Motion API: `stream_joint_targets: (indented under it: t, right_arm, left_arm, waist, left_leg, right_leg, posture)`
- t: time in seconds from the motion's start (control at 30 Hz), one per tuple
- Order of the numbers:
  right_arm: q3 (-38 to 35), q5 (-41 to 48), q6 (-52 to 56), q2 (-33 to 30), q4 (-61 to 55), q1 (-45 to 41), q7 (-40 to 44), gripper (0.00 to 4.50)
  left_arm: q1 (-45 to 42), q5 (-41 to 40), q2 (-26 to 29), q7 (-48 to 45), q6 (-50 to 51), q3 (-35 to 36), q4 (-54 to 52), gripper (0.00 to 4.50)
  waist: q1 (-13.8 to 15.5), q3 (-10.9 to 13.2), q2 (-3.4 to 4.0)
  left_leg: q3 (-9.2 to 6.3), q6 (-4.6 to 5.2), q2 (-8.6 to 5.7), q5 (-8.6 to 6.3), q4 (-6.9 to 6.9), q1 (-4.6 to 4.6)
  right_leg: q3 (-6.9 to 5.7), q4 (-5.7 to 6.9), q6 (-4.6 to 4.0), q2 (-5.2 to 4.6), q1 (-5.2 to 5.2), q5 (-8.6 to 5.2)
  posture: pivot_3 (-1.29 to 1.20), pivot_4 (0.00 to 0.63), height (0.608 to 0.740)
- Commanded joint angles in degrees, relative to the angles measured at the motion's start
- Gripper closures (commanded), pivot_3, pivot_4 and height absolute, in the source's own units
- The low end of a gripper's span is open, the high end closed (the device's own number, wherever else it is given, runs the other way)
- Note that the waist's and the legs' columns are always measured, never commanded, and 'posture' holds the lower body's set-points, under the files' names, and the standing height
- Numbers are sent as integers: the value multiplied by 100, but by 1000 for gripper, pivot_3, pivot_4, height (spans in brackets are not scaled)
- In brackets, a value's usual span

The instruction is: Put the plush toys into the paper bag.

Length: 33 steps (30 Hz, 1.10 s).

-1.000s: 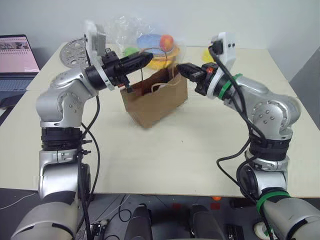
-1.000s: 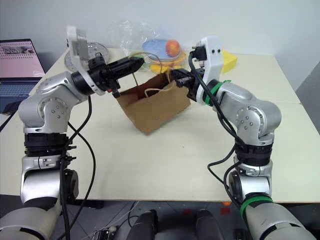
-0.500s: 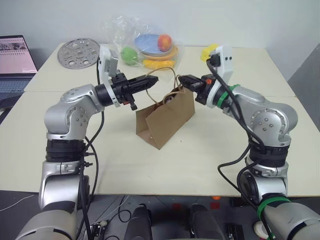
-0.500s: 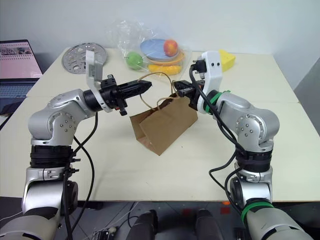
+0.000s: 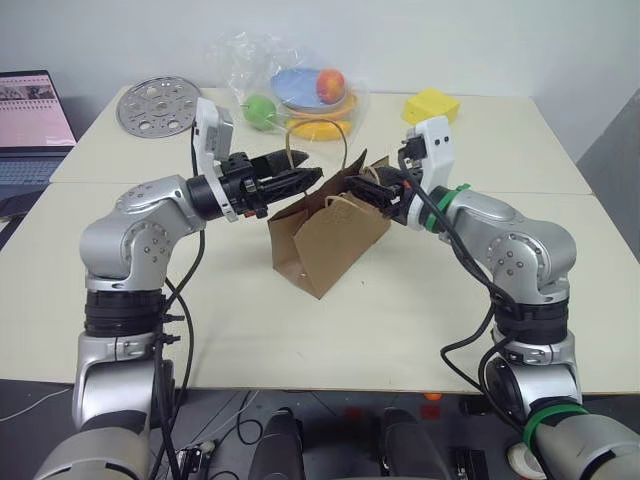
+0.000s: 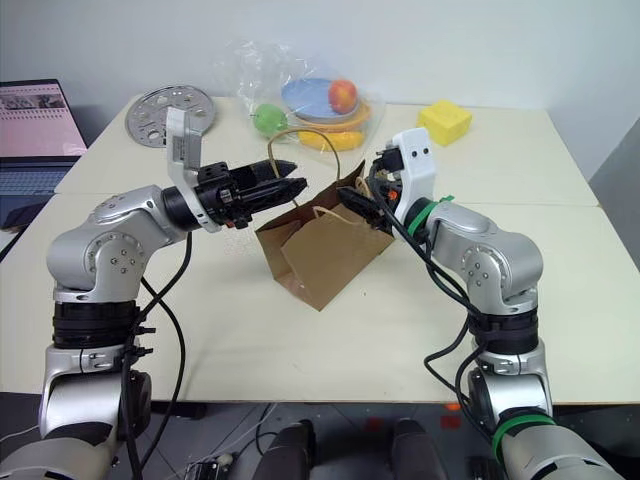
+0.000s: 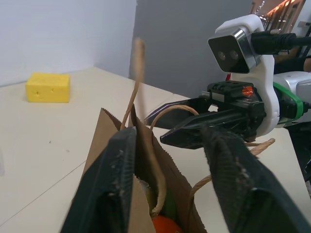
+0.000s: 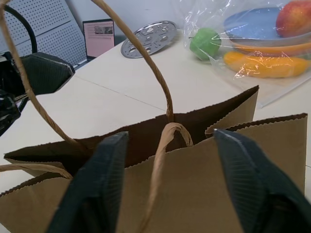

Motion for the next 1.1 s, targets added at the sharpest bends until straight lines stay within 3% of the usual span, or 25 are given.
stream_joint_targets:
  t: [0.03,0.07,0.13,0.27,0.4,0.57,0.7,1.1]
  right_arm:
    - [-390,373,226,-425,-512,-287,245,370]
    - [-438,448,301,-527,-573,-316,281,46]
    - [-522,578,413,-678,-642,-349,314,0]
    - [-697,763,578,-1050,-618,-530,443,0]
    - [-781,962,635,-1450,-486,-763,758,0]
    - [-586,1436,598,-2154,-578,-880,1921,0]
    - [-101,1522,142,-3094,-977,-776,3422,0]
    - [306,1245,-321,-3596,-1401,-823,3882,0]
  left_arm:
    - [289,-460,540,111,375,637,-810,907]
    - [412,-554,666,146,477,747,-970,618]
    - [669,-637,839,231,552,882,-1245,32]
    - [1678,-841,940,507,666,1256,-1995,32]
    - [2661,-453,738,501,43,866,-2561,32]
    - [2622,-185,255,928,-458,650,-2312,32]
    - [2599,379,91,734,-1136,139,-1991,32]
    - [2614,1156,-526,1053,-2169,-504,-1613,32]
  waist:
    - [-15,1,0]
    - [-28,2,1]
    - [-20,2,1]
    - [-24,2,1]
    - [7,2,1]
    - [102,2,-1]
    - [113,2,1]
    - [132,2,0]
  left_leg:
    - [0,0,0,0,0,-1]
    - [1,0,0,-1,-1,-1]
    - [1,0,1,-1,-6,0]
    - [5,0,2,-1,-7,2]
    - [10,0,2,-1,-5,1]
    - [10,0,1,-1,-2,1]
    - [17,0,1,-2,-1,-2]
    - [17,0,2,-4,-5,-5]
  right_leg:
    - [2,-2,0,0,-1,0]
    - [2,-2,0,-1,-1,0]
    - [0,-2,-3,0,-2,-2]
    - [2,-6,-6,-2,0,-4]
    - [6,-10,-6,-3,0,-4]
    - [4,-30,-8,-3,6,-5]
    - [8,-67,-3,-5,19,-2]
    - [7,-86,0,-5,22,0]
  posture:
    - [0,150,740]
    - [0,150,740]
    - [0,150,740]
    - [0,150,740]
    - [0,150,740]
    - [0,150,740]
    - [0,150,740]
    - [0,150,740]
